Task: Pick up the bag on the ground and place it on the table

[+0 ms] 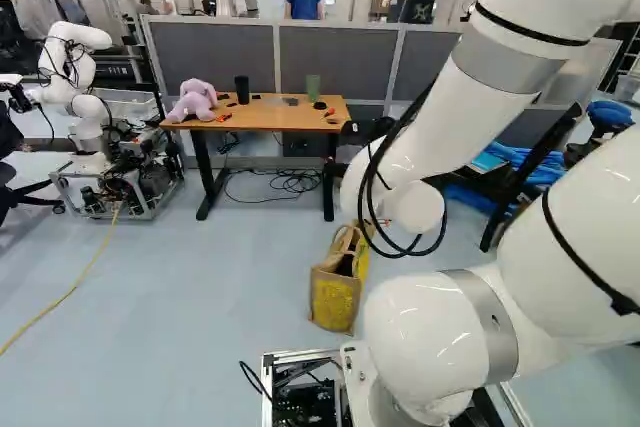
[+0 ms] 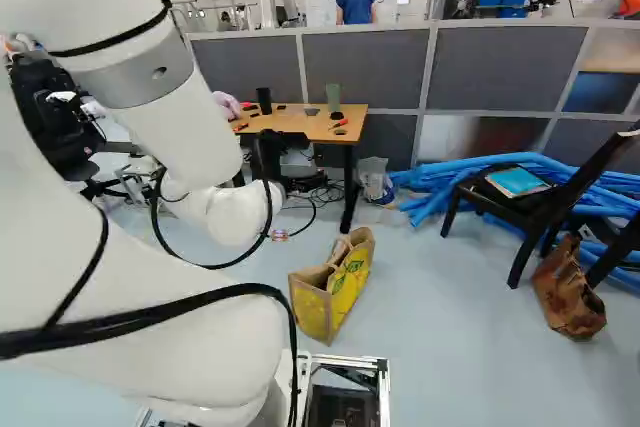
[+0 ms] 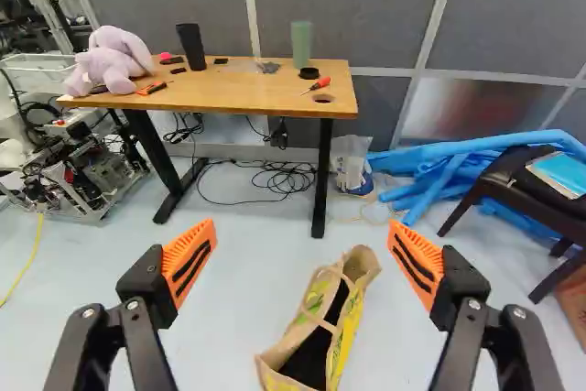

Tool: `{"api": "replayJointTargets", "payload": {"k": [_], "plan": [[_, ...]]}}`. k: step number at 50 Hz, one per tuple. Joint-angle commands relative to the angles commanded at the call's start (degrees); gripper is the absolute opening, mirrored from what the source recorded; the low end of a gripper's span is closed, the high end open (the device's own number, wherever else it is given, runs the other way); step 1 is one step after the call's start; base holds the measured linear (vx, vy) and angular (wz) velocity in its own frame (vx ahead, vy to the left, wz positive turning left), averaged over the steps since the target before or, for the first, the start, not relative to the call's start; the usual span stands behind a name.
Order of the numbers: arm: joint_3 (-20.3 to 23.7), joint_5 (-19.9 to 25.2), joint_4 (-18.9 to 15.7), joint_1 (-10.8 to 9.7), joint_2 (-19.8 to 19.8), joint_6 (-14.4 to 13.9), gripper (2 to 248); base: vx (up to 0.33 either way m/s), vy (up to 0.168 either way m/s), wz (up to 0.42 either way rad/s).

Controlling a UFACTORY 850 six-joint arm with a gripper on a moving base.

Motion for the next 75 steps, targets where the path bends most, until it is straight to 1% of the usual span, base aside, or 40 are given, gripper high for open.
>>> {"api": "replayJointTargets", "payload": {"k": [40,52,75], "plan": [[-12.4,-8.2,9.6,0.0,-13.0,0.0,247,0.000,0.000,0.000],[-16.1,-11.3,12.9,0.0,-16.6,0.0,247,0.000,0.000,0.000],[-24.2,-18.1,19.5,-0.5,-26.8,0.0,247,0.000,0.000,0.000]]}}
